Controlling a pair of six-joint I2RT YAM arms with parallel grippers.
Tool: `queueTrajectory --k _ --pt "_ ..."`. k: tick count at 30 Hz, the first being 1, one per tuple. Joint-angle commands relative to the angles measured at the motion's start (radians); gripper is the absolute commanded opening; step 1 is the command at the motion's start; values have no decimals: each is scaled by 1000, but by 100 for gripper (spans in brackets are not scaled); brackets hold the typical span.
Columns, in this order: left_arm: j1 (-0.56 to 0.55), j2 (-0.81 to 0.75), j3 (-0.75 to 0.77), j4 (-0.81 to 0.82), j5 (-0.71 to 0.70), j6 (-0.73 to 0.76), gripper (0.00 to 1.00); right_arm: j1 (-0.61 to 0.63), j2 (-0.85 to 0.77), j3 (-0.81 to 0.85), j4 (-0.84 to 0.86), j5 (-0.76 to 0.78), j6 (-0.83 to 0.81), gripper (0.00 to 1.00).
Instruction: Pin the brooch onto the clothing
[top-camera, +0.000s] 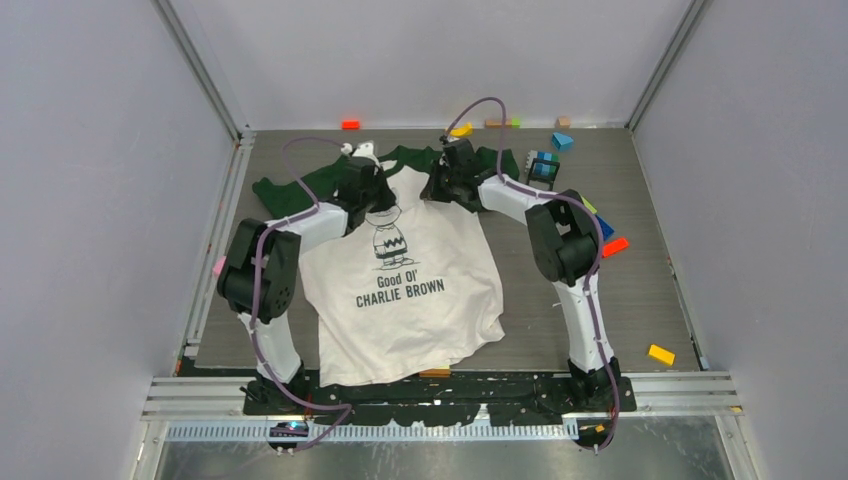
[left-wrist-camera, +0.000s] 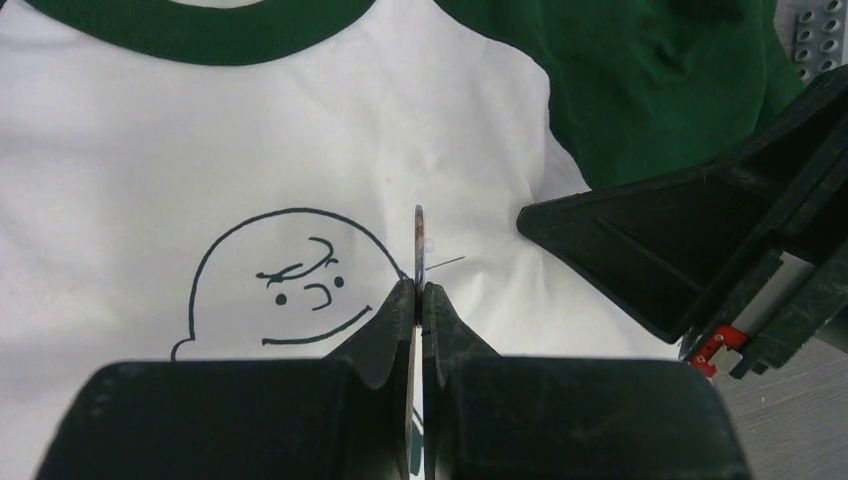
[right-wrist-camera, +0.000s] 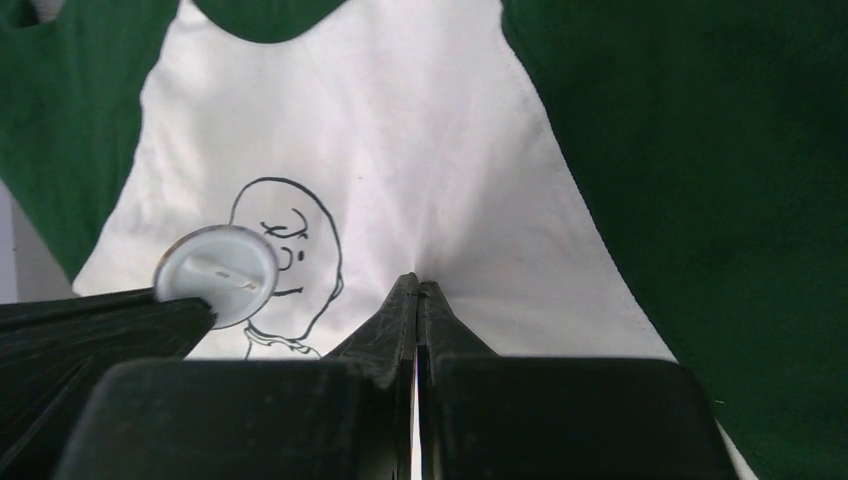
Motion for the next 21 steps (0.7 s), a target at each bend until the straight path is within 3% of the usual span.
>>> queueTrajectory --k 1,9,21 --pt "-20 37 73 24 -31 37 0 6 -89 -37 165 -82 38 1" --pt "-31 107 188 -96 -21 76 0 3 -125 -80 219 -87 55 1" --pt "-62 155 246 -190 -36 99 0 3 -140 -97 253 -103 61 1"
